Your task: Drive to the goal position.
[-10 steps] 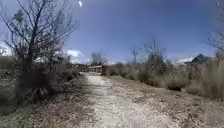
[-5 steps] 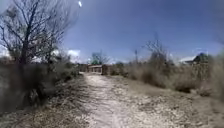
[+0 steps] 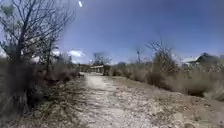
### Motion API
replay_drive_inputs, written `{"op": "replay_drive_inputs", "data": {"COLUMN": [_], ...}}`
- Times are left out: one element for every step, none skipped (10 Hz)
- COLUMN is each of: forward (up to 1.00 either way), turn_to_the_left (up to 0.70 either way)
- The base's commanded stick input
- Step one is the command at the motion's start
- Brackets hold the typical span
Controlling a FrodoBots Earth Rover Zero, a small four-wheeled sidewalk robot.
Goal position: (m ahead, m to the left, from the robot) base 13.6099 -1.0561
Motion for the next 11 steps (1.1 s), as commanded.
{"op": "replay_drive_inputs", "data": {"forward": [0.7, 0.7, 0.7, 0.7, 0.7, 0.7, 0.7, 0.7, 0.7, 0.7, 0.7], "turn_to_the_left": [0.0, 0.01, 0.13, 0.25, 0.3, 0.0, 0.0, 0.0, 0.0, 0.0, 0.0]}}
